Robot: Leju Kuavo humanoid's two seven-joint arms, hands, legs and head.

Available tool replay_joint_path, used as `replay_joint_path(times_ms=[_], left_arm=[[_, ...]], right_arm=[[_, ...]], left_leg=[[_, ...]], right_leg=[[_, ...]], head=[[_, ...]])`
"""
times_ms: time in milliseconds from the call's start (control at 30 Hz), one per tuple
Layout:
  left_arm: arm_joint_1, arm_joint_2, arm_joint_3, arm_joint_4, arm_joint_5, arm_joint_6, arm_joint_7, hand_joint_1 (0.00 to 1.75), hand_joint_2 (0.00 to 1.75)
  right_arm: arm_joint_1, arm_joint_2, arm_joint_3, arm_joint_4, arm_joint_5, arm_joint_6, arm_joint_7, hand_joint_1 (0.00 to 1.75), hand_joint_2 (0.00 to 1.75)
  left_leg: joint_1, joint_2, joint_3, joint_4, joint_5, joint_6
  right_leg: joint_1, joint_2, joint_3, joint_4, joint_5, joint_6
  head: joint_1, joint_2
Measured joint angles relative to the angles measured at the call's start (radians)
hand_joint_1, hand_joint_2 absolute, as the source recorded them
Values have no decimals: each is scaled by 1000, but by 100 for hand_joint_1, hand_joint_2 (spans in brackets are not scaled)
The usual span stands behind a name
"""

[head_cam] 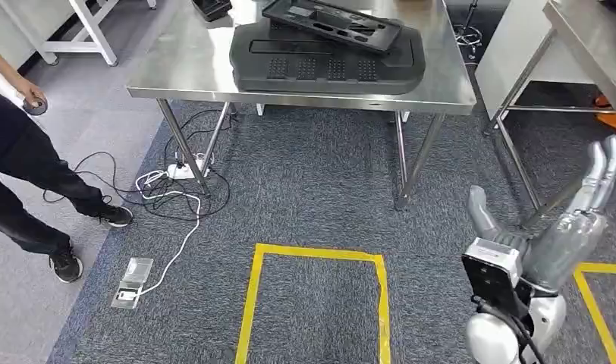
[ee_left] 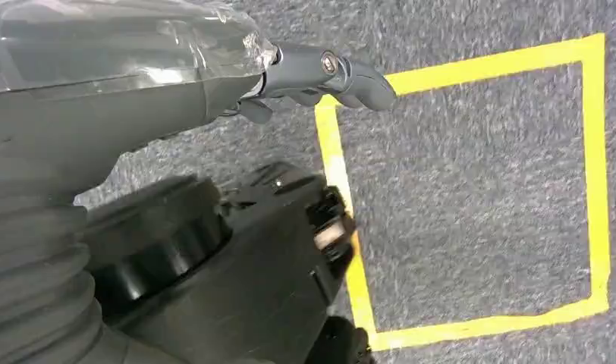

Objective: Take the parts from the cabinet and place them on the table.

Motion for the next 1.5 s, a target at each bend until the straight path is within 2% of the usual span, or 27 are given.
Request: replay_joint_path(times_ms=[33, 67, 100, 167, 200, 300, 367, 433, 500, 533, 600, 667, 733, 833, 867, 900, 967, 1033, 1067, 1133, 1200, 1233, 1267, 1367, 1400, 1433, 1500], left_arm=[[0, 0, 0, 0, 0, 0, 0, 0, 175], [0, 0, 0, 0, 0, 0, 0, 0, 175], [0, 0, 0, 0, 0, 0, 0, 0, 175], [-2, 1, 0, 0, -2, -5, 0, 0, 175], [-4, 4, 0, 0, -3, -12, 0, 0, 175], [-2, 6, -2, 0, 0, -11, 1, 0, 175], [-1, 7, -2, 0, 0, -8, 1, 0, 175], [-3, 7, -2, 0, 0, -8, 1, 0, 175], [-2, 7, -3, 0, 0, -8, 1, 0, 175], [-2, 7, -4, 0, -1, -9, 1, 0, 175], [-2, 7, -6, 0, -1, -11, 1, 0, 175], [-2, 7, -7, 0, -3, -15, 1, 0, 175], [-2, 7, -8, 0, -5, -23, 1, 0, 175], [-4, 8, -9, 0, -6, -26, 1, 0, 175], [-3, 8, -9, 0, -5, -24, 1, 0, 175], [-3, 8, -9, 0, -6, -25, 1, 0, 175], [-2, 9, -9, 0, -5, -30, 2, 0, 175], [-1, 9, -9, 0, -5, -32, 2, 0, 175], [-1, 9, -9, 0, -5, -32, 2, 0, 175], [-1, 10, -9, 0, -3, -32, 2, 0, 175], [-2, 12, -9, 0, -1, -32, 2, 0, 175], [-4, 13, -9, 0, 0, -31, 2, 0, 175], [-5, 13, -9, 0, 3, -27, 0, 0, 175], [-2, 13, -9, 0, 6, -17, -2, 0, 175], [-1, 13, -9, 0, 7, -17, -2, 0, 175], [-3, 13, -9, 0, 7, -17, -2, 0, 175], [-4, 13, -9, 0, 8, -16, -3, 0, 175]], right_arm=[[1, 0, 0, 0, -2, 0, -1, 0, 175], [2, 0, 0, 0, -3, 0, -2, 0, 175], [2, 0, 0, 0, -5, 0, -3, 0, 175], [2, 0, 0, 0, -8, 0, -4, 0, 175], [2, 0, 0, 0, -8, 0, -6, 0, 175], [1, 1, 0, 0, -9, 0, -14, 0, 175], [4, 3, -1, 0, -13, 0, -22, 0, 175], [5, 4, -3, 0, -15, 0, -28, 0, 175], [7, 5, -3, 0, -18, 0, -31, 0, 175], [8, 5, -3, 0, -20, 0, -32, 0, 175], [9, 5, -3, 0, -21, 0, -32, 0, 175], [8, 5, -3, 0, -21, 0, -34, 0, 175], [6, 5, -3, 0, -21, 0, -35, 0, 175], [7, 5, -4, 0, -21, 0, -36, 0, 175], [7, 6, -4, 0, -21, 0, -37, 0, 175], [7, 6, -4, 0, -24, 0, -39, 0, 175], [6, 8, -4, 0, -27, 0, -43, 0, 175], [6, 8, -5, 0, -29, 0, -45, 0, 175], [6, 10, -5, 0, -29, 0, -45, 0, 175], [7, 11, -5, 0, -29, 0, -45, 0, 175], [6, 12, -5, 0, -30, 0, -47, 0, 175], [6, 13, -5, 0, -29, 0, -48, 0, 175], [5, 14, -5, 0, -24, 0, -48, 0, 175], [3, 19, -6, 0, -19, 0, -53, 0, 175], [2, 21, -7, 0, -19, 0, -54, 0, 175], [2, 21, -9, 0, -19, 0, -55, 0, 175], [0, 21, -12, 0, -18, 0, -55, 0, 175]], left_leg=[[1, 0, -4, 37, -5, -3], [3, 0, 12, 30, 13, -4], [6, 0, 50, -18, 45, -4], [9, 0, 158, -184, 102, -2], [9, -1, 196, -253, 93, 2], [0, -2, 180, -262, 102, 21], [7, 3, 174, -274, 118, 45], [5, 4, 159, -274, 130, 59], [0, 7, 142, -273, 141, 67], [-2, 7, 134, -271, 147, 67], [-2, 7, 118, -265, 155, 66], [-2, 7, 108, -259, 158, 62], [-2, 7, 103, -254, 161, 57], [-4, 7, 93, -250, 176, 36], [-3, 7, 93, -254, 181, 28], [-7, 6, 90, -251, 178, 22], [-3, 0, 64, -182, 105, 14], [0, 0, 13, -30, 13, 8], [0, 0, -1, 25, -7, 6], [1, 0, 31, 9, 23, 6], [2, 0, 130, -145, 90, 10], [2, 0, 180, -226, 106, 14], [-4, -1, 193, -262, 98, 18], [-7, -2, 174, -259, 107, 30], [0, -1, 171, -268, 116, 43], [2, 4, 169, -272, 123, 52], [-1, 5, 155, -271, 134, 66]], right_leg=[[0, 0, -10, 4, 5, 1], [-1, 0, -20, 9, 8, 2], [-2, 1, -30, 13, 12, 5], [-4, 2, -43, 25, 17, 13], [-2, 2, -51, 31, 18, 18], [0, 2, -61, 35, 32, 38], [-4, 4, -67, 42, 26, 50], [-4, 5, -97, 118, -54, 57], [-4, 6, -148, 273, -147, 60], [-4, 6, -158, 321, -160, 62], [-4, 6, -117, 284, -118, 61], [-4, 6, -30, 147, -58, 55], [-4, 7, 33, 42, -46, 47], [7, 9, 31, 16, -42, 39], [8, 9, 28, 16, -37, 32], [-3, 8, 25, 3, -26, 20], [-3, 4, 13, 2, -12, 8], [-1, 2, -4, 5, -2, 1], [0, 2, -13, 8, 3, 0], [0, 2, -28, 15, 9, 2], [-1, 3, -39, 23, 13, 7], [-1, 3, -43, 29, 15, 10], [5, 3, -52, 34, 15, 15], [1, 3, -59, 34, 31, 36], [4, 4, -63, 35, 32, 40], [-1, 6, -65, 50, 9, 44], [-2, 7, -105, 156, -79, 53]], head=[[-3, 0], [-6, 0], [-10, 0], [-16, 0], [-20, 0], [-19, 0], [-21, 0], [-9, 0], [6, 0], [11, 0], [17, 0], [25, 0], [34, 0], [35, 0], [34, 0], [31, 0], [17, 0], [2, 0], [-2, 0], [-8, 0], [-15, 0], [-19, 0], [-22, 0], [-19, 0], [-19, 0], [-21, 0], [-3, 0]])
